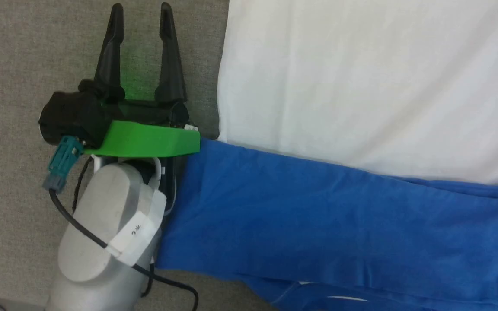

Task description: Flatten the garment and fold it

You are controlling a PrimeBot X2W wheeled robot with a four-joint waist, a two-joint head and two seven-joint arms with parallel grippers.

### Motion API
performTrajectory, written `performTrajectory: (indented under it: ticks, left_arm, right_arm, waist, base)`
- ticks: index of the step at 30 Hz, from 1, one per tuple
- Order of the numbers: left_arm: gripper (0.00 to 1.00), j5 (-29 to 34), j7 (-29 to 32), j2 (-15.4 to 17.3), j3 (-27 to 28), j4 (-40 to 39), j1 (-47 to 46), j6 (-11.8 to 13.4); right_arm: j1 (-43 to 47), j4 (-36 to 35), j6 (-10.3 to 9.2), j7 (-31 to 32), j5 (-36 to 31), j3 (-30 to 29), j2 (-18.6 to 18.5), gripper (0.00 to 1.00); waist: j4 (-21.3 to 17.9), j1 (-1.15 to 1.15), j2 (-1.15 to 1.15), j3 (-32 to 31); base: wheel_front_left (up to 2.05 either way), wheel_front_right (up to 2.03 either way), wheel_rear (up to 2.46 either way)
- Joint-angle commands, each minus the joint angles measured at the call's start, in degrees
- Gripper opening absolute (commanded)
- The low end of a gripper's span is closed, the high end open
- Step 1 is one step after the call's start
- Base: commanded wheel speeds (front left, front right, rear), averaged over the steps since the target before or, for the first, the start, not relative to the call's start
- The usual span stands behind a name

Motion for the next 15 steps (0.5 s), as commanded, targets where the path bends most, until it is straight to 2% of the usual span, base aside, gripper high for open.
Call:
performTrajectory:
  ticks: [1,6,11,15]
  left_arm:
    - [1.00,0.55,0.68,0.87,-0.03,0.13,-1.67,-0.78]
    - [1.00,-1.30,8.66,3.49,-0.39,-0.32,-7.18,-3.44]
    - [1.00,-4.43,24.23,5.96,-1.05,1.74,-18.65,-5.66]
    - [1.00,-6.59,37.39,6.34,-2.21,7.02,-29.10,-6.12]
  right_arm:
    - [0.90,-0.21,-0.09,-1.71,0.34,0.28,0.53,0.00]
    - [2.07,0.22,-0.09,-6.08,2.25,2.96,1.41,0.00]
    - [2.44,0.24,-0.09,-8.97,4.39,5.93,2.18,0.00]
    - [1.78,-0.27,-0.09,-10.80,6.24,8.31,2.48,0.00]
  waist:
    - [-1.44,-0.01,0.32,-2.05]
    - [-3.82,-0.01,0.32,-4.72]
    - [-6.34,-0.01,0.32,-5.01]
    - [-8.40,-0.01,0.32,-3.50]
  base:
    - [0.00,0.00,0.00]
    - [0.00,0.00,0.00]
    - [0.00,0.00,0.00]
    - [0.00,0.00,0.00]
